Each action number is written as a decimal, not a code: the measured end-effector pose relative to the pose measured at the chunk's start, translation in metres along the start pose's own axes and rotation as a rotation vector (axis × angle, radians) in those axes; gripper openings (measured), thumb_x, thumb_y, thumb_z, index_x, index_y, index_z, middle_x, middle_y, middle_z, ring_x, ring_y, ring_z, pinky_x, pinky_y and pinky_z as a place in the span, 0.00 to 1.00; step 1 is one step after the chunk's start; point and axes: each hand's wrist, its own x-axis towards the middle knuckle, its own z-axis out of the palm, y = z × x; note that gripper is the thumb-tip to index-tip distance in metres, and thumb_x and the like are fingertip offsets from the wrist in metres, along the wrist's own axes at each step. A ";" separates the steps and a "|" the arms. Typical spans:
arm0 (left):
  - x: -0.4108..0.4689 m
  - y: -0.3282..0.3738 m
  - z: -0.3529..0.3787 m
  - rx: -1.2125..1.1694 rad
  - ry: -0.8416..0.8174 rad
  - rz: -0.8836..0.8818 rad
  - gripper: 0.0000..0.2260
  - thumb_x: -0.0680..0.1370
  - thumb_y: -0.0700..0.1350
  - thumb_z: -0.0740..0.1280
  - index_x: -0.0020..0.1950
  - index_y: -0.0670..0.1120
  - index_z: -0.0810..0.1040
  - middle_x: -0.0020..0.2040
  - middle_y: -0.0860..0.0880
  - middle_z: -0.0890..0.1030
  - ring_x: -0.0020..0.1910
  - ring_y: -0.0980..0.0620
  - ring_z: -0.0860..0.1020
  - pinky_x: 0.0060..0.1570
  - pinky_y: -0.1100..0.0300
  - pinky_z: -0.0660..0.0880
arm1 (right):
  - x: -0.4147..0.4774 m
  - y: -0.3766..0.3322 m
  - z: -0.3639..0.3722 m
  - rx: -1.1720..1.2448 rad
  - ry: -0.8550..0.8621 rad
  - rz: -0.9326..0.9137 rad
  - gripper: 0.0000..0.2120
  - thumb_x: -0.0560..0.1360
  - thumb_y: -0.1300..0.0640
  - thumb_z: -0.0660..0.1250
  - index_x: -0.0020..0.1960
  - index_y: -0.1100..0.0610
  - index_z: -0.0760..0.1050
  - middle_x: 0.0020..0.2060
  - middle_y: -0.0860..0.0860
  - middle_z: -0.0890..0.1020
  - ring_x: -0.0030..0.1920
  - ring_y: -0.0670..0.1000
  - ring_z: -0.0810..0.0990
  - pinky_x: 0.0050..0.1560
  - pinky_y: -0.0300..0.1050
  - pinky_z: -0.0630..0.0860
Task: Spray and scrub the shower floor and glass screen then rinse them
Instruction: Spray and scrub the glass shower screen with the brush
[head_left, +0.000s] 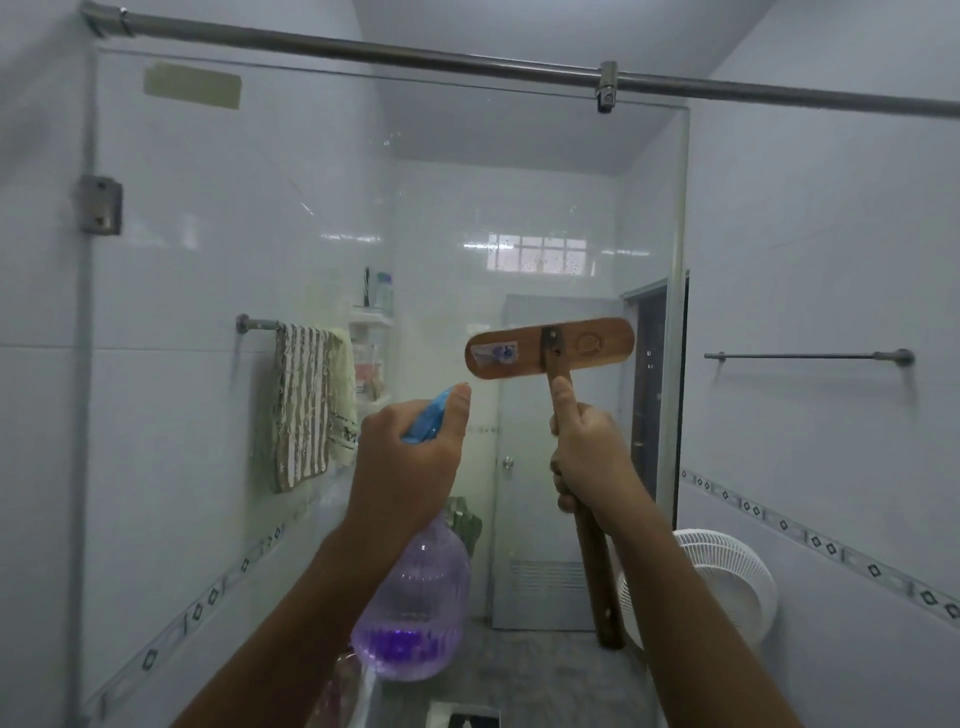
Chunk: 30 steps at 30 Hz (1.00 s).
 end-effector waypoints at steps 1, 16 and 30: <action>-0.002 -0.001 -0.004 0.009 0.006 0.008 0.24 0.80 0.58 0.66 0.35 0.39 0.80 0.28 0.42 0.79 0.26 0.39 0.79 0.27 0.41 0.78 | -0.009 0.012 0.006 -0.035 0.003 -0.004 0.25 0.82 0.38 0.51 0.40 0.56 0.70 0.24 0.48 0.69 0.20 0.44 0.67 0.23 0.39 0.68; -0.034 -0.043 -0.042 0.192 0.170 -0.084 0.25 0.80 0.58 0.64 0.38 0.36 0.80 0.31 0.39 0.80 0.28 0.41 0.80 0.29 0.42 0.79 | 0.023 -0.011 0.067 -0.099 -0.074 -0.114 0.26 0.82 0.35 0.49 0.47 0.54 0.73 0.34 0.51 0.76 0.32 0.50 0.76 0.27 0.41 0.72; -0.156 -0.105 -0.086 0.445 0.383 -0.287 0.22 0.82 0.54 0.63 0.39 0.37 0.79 0.33 0.39 0.79 0.31 0.43 0.78 0.32 0.49 0.75 | -0.163 0.238 0.170 -0.065 -0.461 0.257 0.23 0.77 0.32 0.46 0.52 0.44 0.73 0.40 0.42 0.77 0.45 0.43 0.78 0.47 0.35 0.72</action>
